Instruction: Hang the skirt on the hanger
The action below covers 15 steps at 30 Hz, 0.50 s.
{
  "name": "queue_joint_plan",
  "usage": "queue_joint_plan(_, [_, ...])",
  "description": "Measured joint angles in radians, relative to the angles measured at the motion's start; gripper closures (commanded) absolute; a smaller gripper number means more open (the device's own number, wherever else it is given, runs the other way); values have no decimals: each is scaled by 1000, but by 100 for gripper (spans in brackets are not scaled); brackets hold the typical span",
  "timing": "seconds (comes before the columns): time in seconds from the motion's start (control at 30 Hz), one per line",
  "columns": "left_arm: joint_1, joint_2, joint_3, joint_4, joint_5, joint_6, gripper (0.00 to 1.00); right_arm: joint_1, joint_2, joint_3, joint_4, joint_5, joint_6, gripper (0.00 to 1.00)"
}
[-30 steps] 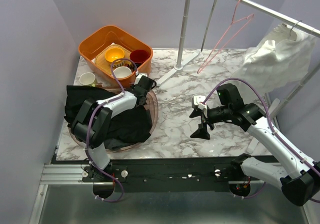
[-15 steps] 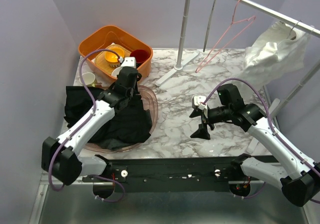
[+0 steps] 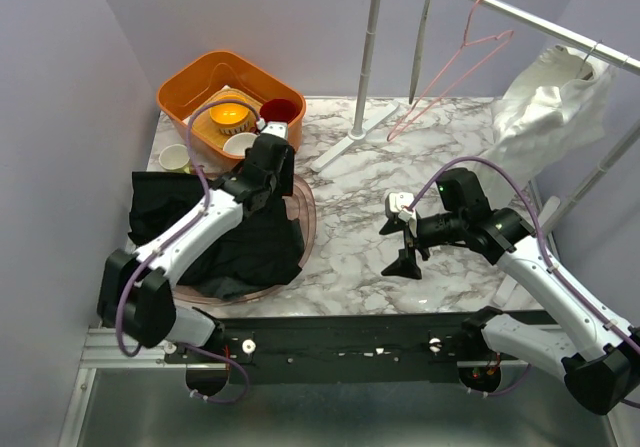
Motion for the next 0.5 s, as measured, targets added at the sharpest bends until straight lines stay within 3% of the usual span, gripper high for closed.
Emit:
queue_joint_plan(0.13, [0,170,-34,45,-10,-26,30,0,0,-5,0,0,0,0])
queue_joint_plan(0.5, [2,361,-93,225,-158,-101,37,0,2,-9,0,0,-1,0])
